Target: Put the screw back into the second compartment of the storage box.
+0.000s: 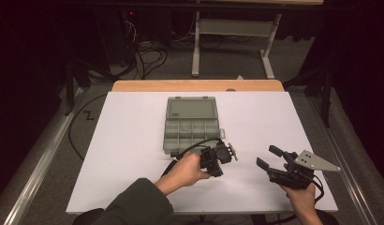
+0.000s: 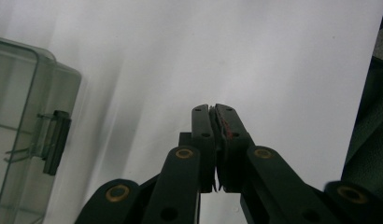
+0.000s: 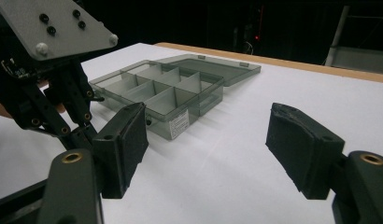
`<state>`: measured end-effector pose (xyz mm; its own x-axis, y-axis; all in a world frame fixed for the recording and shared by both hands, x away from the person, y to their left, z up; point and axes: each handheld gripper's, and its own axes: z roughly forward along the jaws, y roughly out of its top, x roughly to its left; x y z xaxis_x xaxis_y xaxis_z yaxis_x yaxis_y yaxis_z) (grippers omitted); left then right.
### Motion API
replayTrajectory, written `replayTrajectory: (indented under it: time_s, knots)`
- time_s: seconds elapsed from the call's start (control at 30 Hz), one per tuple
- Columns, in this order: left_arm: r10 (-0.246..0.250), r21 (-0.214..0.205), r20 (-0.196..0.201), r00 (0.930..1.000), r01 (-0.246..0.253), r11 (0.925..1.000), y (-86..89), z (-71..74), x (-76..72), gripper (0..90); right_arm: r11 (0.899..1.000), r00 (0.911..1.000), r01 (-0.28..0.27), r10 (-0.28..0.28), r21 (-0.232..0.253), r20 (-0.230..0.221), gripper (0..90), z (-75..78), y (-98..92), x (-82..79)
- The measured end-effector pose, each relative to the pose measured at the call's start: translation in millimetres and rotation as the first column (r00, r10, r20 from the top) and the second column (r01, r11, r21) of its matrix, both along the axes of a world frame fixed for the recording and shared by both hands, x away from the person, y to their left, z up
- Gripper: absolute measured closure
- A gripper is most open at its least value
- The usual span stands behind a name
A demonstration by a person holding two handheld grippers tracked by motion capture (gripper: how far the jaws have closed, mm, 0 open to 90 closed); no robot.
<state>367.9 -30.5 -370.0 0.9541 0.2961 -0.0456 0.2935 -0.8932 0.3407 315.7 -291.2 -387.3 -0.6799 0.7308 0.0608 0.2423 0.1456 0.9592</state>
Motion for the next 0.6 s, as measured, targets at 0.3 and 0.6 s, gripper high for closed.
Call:
replayTrajectory:
  time_s: [0.3,0.6]
  knots:
    - [0.03,-0.022,-0.007,0.9995,-0.031,0.9993,7.5,5.4,3.4,86.8,1.0,1.0,0.0,0.0,-0.002,0.0,30.8,-0.1,0.3,0.0]
    - [0.065,-0.038,-0.005,0.9979,-0.065,0.9972,19.7,12.4,8.9,86.8,1.0,1.0,-0.006,0.006,-0.003,-0.002,30.8,-0.5,0.8,0.3]
